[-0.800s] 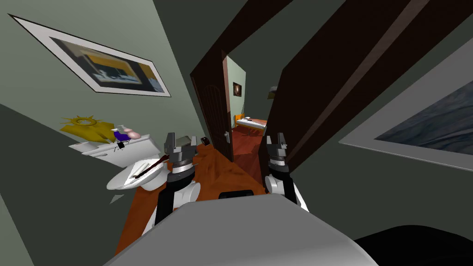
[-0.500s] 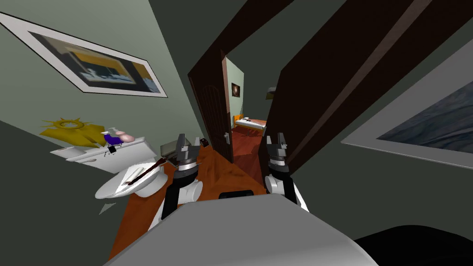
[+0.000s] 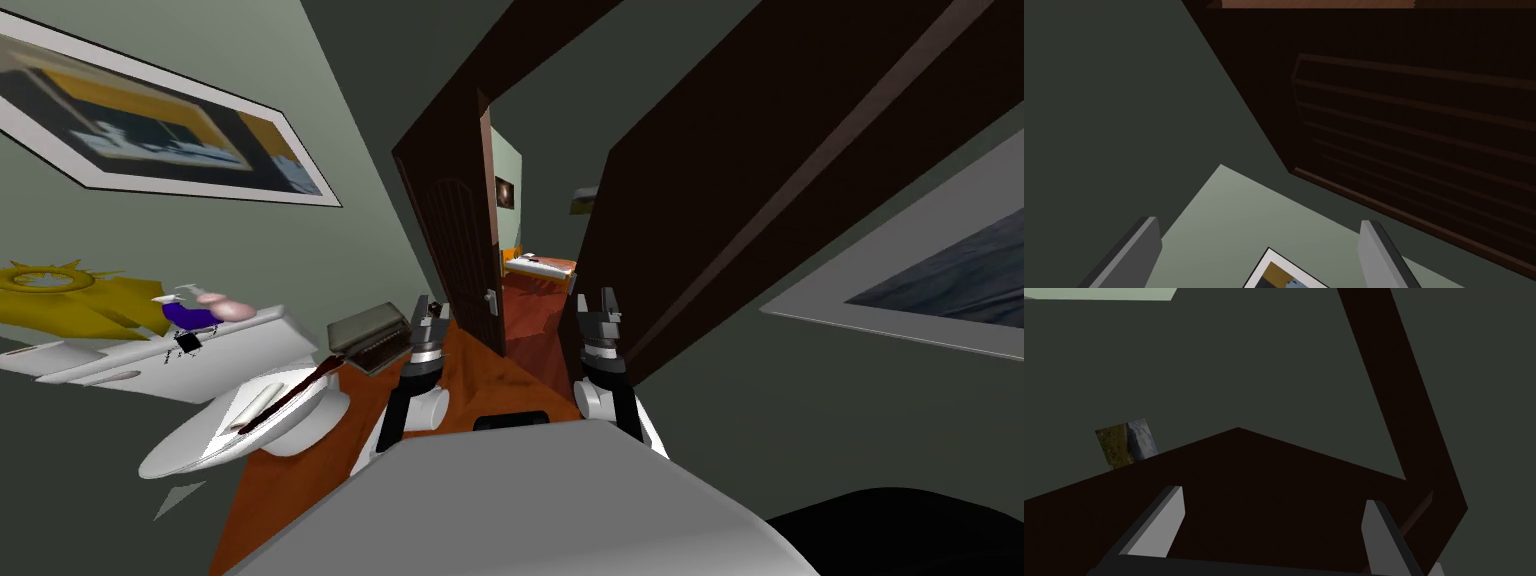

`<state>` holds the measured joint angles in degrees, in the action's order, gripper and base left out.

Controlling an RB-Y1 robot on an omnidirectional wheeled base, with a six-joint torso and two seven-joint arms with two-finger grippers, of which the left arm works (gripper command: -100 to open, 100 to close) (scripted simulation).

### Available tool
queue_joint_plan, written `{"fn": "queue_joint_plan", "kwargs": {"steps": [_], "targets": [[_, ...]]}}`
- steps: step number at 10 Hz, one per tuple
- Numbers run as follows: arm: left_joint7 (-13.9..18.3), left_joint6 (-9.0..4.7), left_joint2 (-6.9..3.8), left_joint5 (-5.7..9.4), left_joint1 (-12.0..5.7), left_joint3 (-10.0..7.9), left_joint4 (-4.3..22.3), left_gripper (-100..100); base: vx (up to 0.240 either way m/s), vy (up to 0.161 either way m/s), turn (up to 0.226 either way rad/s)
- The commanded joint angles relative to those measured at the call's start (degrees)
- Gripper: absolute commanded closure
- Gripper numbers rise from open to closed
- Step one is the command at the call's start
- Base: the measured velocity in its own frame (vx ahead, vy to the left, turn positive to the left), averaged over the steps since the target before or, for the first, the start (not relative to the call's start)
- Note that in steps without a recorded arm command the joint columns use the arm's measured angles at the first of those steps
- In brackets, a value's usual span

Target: Push the door open

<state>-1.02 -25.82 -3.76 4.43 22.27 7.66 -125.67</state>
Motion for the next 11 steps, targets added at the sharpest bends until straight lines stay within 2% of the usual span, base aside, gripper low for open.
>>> {"fn": "queue_joint_plan", "kwargs": {"steps": [1,11], "targets": [[0.55,0.13,-0.65,0.02,-0.3,0.5,2.16,-100,0.097,0.128,-0.102],[2.32,3.79,-2.47,-1.08,-5.95,5.31,17.45,-100,0.081,0.11,-0.112]]}}
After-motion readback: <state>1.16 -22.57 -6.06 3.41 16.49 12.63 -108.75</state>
